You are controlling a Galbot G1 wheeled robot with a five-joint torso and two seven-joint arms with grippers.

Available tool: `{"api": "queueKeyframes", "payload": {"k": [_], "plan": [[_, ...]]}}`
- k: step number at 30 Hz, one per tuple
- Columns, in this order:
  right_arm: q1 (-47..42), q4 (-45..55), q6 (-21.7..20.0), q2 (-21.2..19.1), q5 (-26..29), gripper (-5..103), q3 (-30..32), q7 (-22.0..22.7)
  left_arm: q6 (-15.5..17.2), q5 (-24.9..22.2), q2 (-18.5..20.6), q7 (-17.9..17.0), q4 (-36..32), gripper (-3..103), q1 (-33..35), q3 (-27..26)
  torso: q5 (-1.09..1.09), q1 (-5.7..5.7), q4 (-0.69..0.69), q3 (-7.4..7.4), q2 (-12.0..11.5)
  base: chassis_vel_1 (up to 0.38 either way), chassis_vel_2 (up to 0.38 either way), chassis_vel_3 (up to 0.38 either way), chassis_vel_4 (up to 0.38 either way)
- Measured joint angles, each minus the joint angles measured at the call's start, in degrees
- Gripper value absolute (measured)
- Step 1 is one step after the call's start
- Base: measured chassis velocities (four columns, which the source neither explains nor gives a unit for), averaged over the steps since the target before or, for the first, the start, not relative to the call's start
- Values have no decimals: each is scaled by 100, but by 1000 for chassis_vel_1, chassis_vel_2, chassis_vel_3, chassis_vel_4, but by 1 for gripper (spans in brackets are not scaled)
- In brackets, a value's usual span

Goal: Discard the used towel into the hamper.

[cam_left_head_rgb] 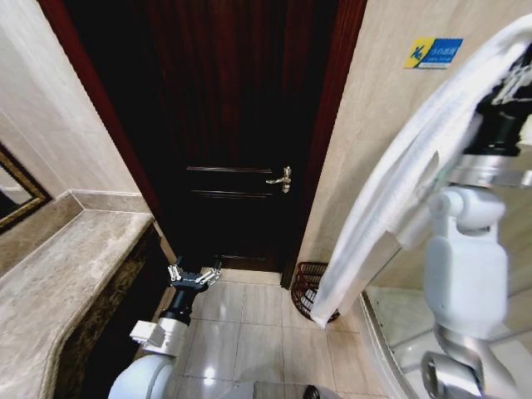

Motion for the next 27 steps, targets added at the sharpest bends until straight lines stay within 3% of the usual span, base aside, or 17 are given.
{"api": "queueKeyframes", "payload": {"k": [10,13,27], "plan": [[1065,-629,86,213,-449,7,-268,42,0,0,0,-1,0,99,0,-1,-2,0,0,0,0,0,0,0,0],[1465,-1070,333,253,-715,7,-321,-32,0,0,0,0,0,99,0,0,-4,0,1,-1,0,0,0,0,0],[728,-1676,896,481,-631,7,-205,-410,0,0,1,0,0,99,0,0,1,0,-1,0,0,0,0,0,0]]}}
